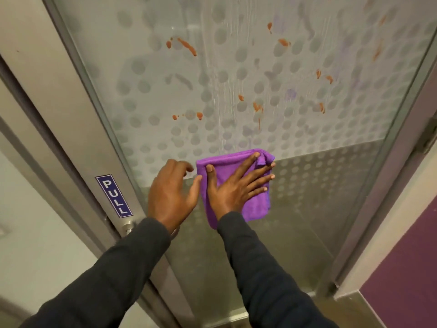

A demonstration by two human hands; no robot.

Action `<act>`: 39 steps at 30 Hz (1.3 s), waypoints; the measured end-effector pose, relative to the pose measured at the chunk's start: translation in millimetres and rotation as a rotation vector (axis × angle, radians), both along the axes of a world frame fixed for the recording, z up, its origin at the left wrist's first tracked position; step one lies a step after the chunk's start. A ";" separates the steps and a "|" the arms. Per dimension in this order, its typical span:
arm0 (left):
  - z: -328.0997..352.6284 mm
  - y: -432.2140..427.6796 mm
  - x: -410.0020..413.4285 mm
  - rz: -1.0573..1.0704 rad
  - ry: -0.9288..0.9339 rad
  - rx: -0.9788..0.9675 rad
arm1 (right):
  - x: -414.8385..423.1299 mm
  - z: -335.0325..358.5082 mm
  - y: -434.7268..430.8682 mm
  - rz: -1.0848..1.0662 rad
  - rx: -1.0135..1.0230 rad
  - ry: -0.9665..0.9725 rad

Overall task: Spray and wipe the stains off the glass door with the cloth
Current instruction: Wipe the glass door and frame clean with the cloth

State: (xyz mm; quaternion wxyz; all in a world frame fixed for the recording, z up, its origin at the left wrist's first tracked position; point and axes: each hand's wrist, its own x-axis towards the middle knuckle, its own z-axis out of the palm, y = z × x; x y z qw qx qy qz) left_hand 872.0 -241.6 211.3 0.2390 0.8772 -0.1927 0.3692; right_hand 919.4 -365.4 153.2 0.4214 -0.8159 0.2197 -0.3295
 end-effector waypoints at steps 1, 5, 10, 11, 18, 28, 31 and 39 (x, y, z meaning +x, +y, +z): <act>-8.8 13.2 0.6 0.020 -0.039 0.059 | 4.0 2.3 10.0 -0.023 0.008 -0.012; -55.9 54.7 -0.6 0.072 0.006 0.245 | 1.7 -14.7 59.8 0.048 -0.185 -0.080; -96.0 83.8 5.8 0.103 0.192 0.264 | 9.1 -57.1 79.8 0.231 -0.614 -0.161; -97.3 83.0 6.3 0.112 0.178 0.291 | 12.9 -61.7 71.5 0.251 -0.704 -0.183; -101.0 78.3 9.0 0.125 0.112 0.428 | 35.7 -73.7 -39.0 0.189 -1.019 -0.382; -107.1 45.1 5.8 0.263 0.173 0.467 | 44.5 -58.8 -132.8 0.167 -0.873 -0.481; -111.2 29.5 4.6 0.344 0.196 0.439 | 44.8 -56.6 -160.9 0.204 -0.898 -0.467; -122.8 9.8 -4.8 0.491 0.276 0.443 | 47.2 -55.4 -246.8 0.195 -0.936 -0.420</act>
